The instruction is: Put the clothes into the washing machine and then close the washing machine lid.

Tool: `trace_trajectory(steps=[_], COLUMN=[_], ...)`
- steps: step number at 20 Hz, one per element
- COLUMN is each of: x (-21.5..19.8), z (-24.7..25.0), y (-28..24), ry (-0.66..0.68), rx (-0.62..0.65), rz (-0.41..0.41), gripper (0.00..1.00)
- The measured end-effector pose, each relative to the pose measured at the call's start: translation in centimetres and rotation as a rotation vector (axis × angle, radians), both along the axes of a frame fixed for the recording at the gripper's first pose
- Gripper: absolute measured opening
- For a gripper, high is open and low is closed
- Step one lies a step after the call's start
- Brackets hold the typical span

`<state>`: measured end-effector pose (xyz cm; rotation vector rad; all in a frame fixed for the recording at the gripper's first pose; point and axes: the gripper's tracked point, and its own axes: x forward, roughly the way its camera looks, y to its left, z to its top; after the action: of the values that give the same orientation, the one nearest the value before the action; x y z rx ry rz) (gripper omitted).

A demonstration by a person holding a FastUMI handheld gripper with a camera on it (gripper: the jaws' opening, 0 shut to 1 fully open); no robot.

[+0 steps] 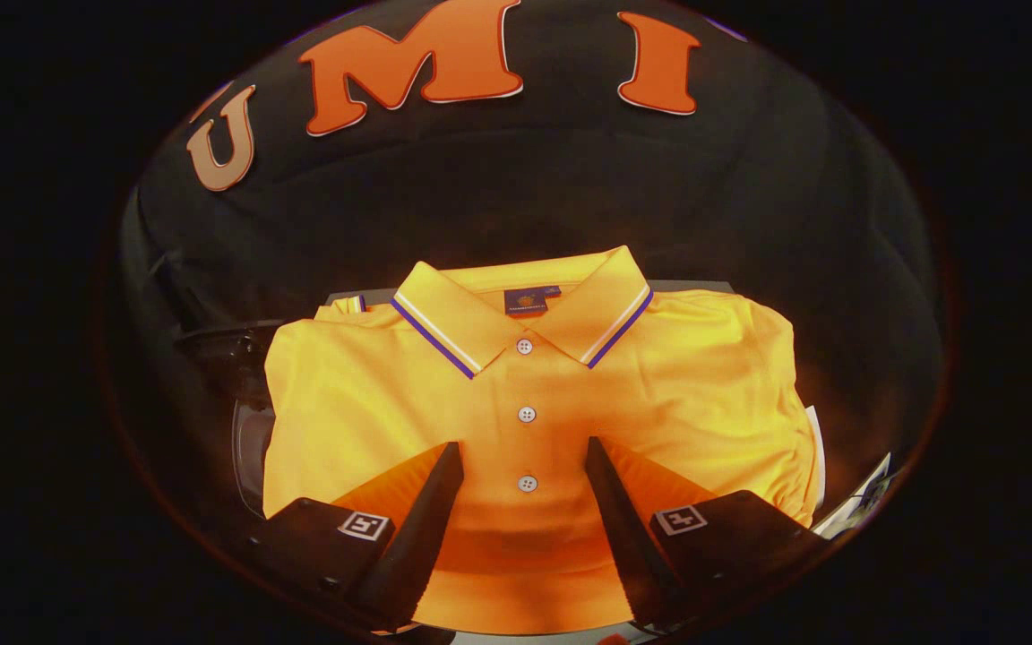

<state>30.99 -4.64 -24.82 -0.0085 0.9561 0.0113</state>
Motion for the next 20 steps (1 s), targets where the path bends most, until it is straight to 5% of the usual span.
trace_trajectory(steps=[7, 10, 12, 15, 16, 19, 20], x=[0.2, 0.3, 0.3, 0.4, 0.3, 0.4, 0.3], z=[0.3, 0.2, 0.6, 0.5, 0.6, 0.8, 0.7], y=[0.4, 1.1, 1.2, 1.4, 1.4, 1.4, 1.4], ry=[0.046, 0.065, 0.058, 0.057, 0.049, 0.016, 0.010], rx=[0.010, 0.021, 0.016, 0.020, 0.015, 0.014, 0.025], rz=[0.023, 0.029, 0.028, 0.023, 0.030, 0.040, 0.032], gripper=[0.57, 0.52, 0.26, 0.26, 0.17, 0.17, 0.10])
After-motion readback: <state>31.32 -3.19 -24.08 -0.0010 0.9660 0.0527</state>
